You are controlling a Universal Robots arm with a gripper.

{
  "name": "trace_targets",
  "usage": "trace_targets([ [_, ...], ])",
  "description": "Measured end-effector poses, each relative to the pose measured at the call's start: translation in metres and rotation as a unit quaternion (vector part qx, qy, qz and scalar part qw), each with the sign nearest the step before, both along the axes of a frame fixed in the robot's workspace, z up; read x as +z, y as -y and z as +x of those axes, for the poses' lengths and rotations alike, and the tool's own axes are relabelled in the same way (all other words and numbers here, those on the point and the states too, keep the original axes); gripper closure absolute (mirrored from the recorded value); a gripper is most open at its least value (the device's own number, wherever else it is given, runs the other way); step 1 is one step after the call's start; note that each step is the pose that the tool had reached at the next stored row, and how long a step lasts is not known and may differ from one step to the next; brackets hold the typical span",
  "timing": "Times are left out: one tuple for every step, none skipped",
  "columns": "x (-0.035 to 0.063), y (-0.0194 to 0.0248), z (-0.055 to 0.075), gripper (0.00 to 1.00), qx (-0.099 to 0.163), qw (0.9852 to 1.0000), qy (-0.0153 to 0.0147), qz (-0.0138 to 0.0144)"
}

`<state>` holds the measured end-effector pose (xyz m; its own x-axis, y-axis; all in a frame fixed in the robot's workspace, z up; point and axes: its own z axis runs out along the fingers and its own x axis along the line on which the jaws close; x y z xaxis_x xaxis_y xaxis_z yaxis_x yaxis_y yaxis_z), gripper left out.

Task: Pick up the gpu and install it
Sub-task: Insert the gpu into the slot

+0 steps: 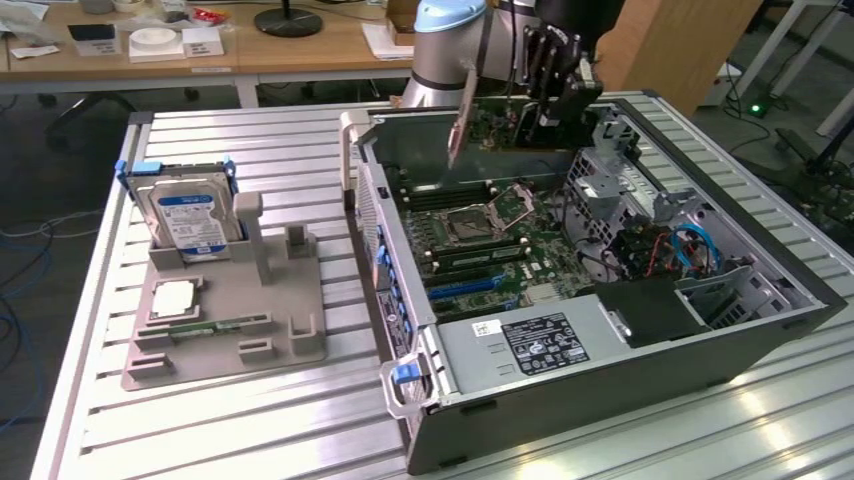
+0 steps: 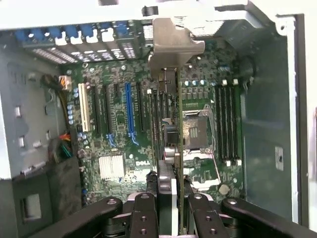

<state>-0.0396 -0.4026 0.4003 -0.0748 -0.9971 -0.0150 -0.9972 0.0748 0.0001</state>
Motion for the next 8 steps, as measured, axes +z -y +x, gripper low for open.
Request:
trace_targets([
  [-0.0003, 0.0, 0.0, 0.72, 0.009, 1.0, 0.0, 0.0],
  [-0.0006, 0.0, 0.0, 0.72, 0.018, 0.9998, 0.0, 0.0],
  [-0.0009, 0.0, 0.0, 0.72, 0.027, 0.9996, 0.0, 0.0],
  [-0.0014, 0.0, 0.0, 0.72, 0.034, 0.9994, 0.0001, 0.0],
  [-0.0022, 0.0002, 0.0, 0.72, 0.037, 0.9993, 0.0, 0.0],
  [-0.0037, 0.0005, 0.0, 0.72, 0.038, 0.9993, 0.0001, 0.0],
  [-0.0056, 0.0011, 0.0001, 0.72, 0.038, 0.9993, 0.0, 0.0],
  [-0.0074, 0.0017, 0.0001, 0.72, 0.038, 0.9993, 0.0, 0.0],
])
